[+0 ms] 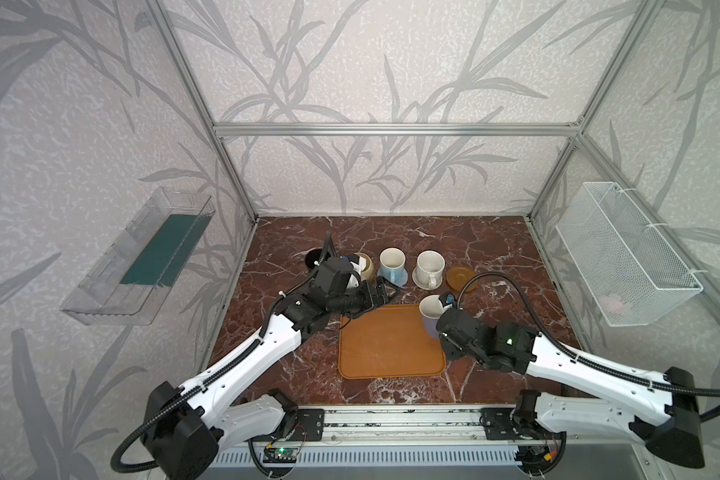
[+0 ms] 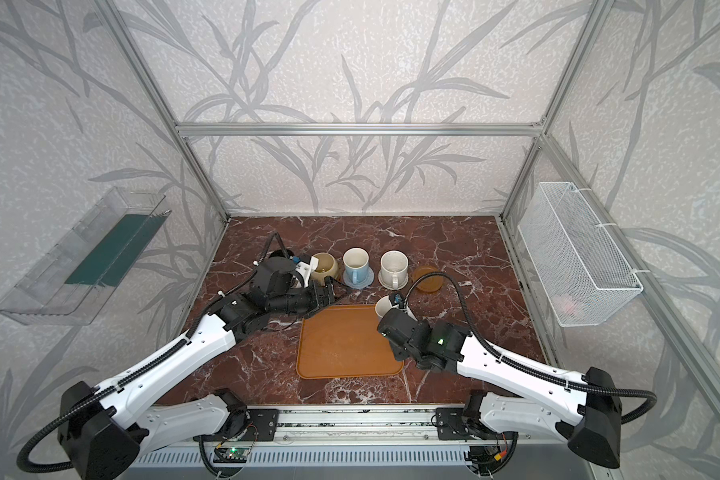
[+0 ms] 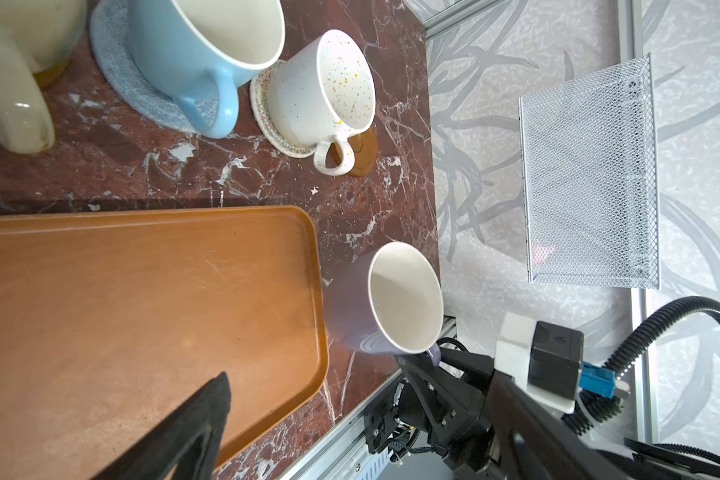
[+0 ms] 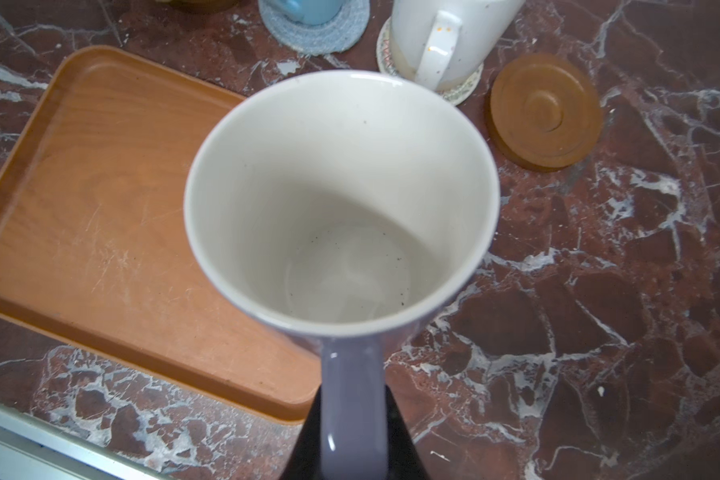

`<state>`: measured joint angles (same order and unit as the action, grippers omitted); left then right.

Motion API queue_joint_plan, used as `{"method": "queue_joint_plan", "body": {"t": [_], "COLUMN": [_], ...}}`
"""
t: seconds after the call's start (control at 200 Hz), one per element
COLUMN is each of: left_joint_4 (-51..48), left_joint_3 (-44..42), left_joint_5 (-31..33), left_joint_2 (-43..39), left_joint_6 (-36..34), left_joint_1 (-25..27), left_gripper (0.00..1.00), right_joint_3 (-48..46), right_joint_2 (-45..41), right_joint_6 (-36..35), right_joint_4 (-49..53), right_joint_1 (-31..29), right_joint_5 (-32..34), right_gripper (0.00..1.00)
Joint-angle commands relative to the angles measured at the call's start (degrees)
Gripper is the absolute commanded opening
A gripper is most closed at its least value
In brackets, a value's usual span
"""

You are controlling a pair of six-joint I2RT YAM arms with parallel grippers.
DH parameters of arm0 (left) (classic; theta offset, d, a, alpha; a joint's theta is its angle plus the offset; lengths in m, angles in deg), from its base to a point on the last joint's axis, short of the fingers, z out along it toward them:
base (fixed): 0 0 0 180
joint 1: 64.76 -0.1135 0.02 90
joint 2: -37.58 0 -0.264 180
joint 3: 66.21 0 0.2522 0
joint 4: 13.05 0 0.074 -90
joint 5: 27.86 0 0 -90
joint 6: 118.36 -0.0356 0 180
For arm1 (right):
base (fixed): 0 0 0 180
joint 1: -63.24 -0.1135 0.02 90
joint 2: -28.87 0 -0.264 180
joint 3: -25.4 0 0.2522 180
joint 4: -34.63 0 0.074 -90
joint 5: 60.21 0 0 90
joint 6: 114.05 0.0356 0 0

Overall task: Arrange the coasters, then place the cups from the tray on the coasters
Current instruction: 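Carry the lavender mug toward the wooden coaster beside the speckled mug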

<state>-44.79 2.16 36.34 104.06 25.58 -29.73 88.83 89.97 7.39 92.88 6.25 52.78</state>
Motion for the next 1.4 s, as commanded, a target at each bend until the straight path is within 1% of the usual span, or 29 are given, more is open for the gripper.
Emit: {"method": "queue_joint_plan", "body": {"t": [0.0, 0.11, 0.2, 0.265, 0.39, 0.495, 0.605, 0.775, 0.91, 1.05, 1.17, 1.255, 1.395], "left_joint_4": [-1.34, -1.68, -3.91, -6.1, -6.74, -7.5, -9.71, -7.31, -6.77, -8.3, -7.51, -6.42, -6.82], "left_joint_3": [3.66, 5.73, 8.47, 10.7, 12.98, 15.03, 17.97, 19.49, 21.48, 23.89, 24.89, 25.37, 25.71], "left_joint_5": [-1.13, -1.09, -0.94, -0.74, -0.19, 0.27, 0.58, 0.19, -0.81, -0.65, -1.71, -3.08, -3.09], "left_joint_2": [1.7, 3.34, 5.24, 6.59, 8.23, 10.3, 12.71, 15.23, 18.4, 21.01, 23.59, 24.95, 25.56], "left_joint_6": [-1.17, -1.97, -2.96, -3.63, -3.89, -3.62, -4.87, -4.9, -4.87, -6.27, -6.26, -6.11, -7.59], "left_joint_1": [-0.11, -0.13, -0.12, 0.0, 0.01, 0.0, -0.04, -0.04, -0.04, 0.0, 0.02, -0.01, 0.04], "left_gripper": [0.99, 0.99, 0.99, 0.99, 0.99, 1.0, 0.99, 0.99, 0.99, 0.99, 0.99, 0.99, 0.99], "right_joint_3": [0.82, 1.12, 1.7, 1.83, 1.75, 2.16, 2.38, 1.42, 0.94, 1.04, 1.28, 2.62, 4.56], "right_joint_2": [-2.7, -2.54, -1.49, -0.62, 0.61, 2.42, 4.18, 5.84, 7.82, 10.35, 13.1, 15.77, 19.14], "right_joint_6": [-6.41, -10.69, -13.55, -14.91, -16.06, -18.19, -18.21, -17.91, -18.1, -17.22, -16.77, -16.51, -18.15], "right_joint_4": [-6.22, -9.95, -12.58, -14.63, -18.71, -20.82, -22.23, -26.06, -29.21, -30.47, -32.46, -31.66, -32.12], "right_joint_1": [5.57, 12.42, 16.78, 19.58, 24.71, 27.31, 29.68, 34.36, 38.84, 41.29, 41.39, 41.39, 41.56], "right_joint_5": [1.27, -2.24, -3.3, -4.18, -6.23, -6.95, -6.73, -6.26, -8.73, -10.93, -11.66, -12.08, -11.49], "right_gripper": [0.0, 0.0, 0.0, 0.0, 0.0, 0.0, 0.0, 0.0, 0.0, 0.0, 0.0, 0.0, 0.0]}}
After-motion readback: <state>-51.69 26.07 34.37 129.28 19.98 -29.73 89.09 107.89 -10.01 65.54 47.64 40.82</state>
